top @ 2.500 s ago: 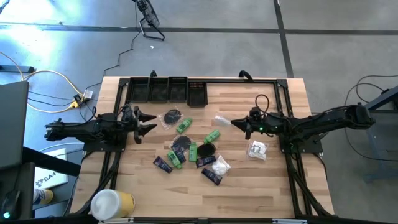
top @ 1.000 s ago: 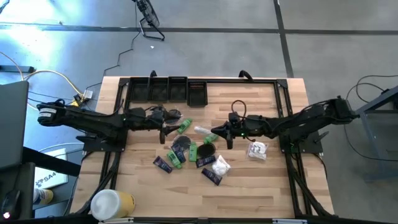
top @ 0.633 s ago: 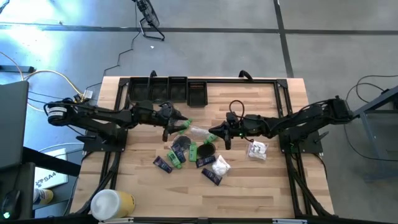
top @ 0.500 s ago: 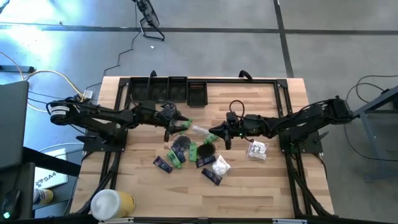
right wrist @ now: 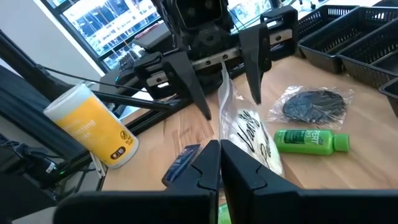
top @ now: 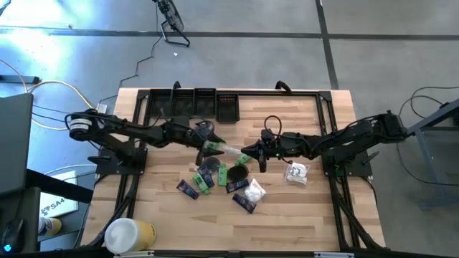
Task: Pick & Place Travel size toiletries
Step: Put the cotton pack into the left black bin, then put the shampoo into the middle right black bin
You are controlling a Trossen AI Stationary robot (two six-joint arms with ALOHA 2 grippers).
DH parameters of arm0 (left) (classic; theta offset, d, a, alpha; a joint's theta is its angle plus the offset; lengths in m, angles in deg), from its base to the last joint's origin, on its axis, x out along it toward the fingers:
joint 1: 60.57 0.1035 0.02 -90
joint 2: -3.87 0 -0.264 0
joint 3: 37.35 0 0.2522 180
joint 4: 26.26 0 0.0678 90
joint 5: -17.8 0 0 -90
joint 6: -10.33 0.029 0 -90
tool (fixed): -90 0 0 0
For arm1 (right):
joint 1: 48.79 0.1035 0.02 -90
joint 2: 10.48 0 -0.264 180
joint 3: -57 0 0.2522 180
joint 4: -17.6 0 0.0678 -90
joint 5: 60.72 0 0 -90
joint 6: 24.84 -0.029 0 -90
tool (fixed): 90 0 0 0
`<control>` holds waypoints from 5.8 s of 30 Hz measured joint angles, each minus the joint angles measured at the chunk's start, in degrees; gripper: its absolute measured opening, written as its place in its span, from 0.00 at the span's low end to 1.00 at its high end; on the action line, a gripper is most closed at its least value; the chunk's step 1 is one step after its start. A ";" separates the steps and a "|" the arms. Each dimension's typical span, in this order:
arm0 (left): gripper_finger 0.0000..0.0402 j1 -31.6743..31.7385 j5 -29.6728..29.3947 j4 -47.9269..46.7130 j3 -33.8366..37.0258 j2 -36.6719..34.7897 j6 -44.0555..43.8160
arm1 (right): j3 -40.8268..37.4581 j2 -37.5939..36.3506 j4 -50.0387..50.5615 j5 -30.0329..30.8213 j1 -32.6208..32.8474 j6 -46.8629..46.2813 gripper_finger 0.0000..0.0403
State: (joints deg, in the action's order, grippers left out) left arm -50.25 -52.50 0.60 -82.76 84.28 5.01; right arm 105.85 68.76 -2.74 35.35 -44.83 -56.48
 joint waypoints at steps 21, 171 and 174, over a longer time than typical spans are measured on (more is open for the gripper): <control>0.52 0.02 0.48 1.83 -2.13 3.12 -3.01 | -0.02 -0.04 0.74 1.00 0.00 -0.02 0.01; 0.25 15.54 -86.48 -53.61 -5.02 -11.22 -23.62 | -0.07 -6.01 0.85 -5.02 -11.05 2.43 0.47; 0.25 15.54 -80.58 -53.47 -8.03 -11.66 -18.96 | -0.07 -6.01 0.85 -5.02 -11.10 3.39 0.47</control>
State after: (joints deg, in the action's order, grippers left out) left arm -34.71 -133.07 -52.86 -90.79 72.61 -13.95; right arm 105.79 62.75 -1.89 30.33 -55.93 -53.09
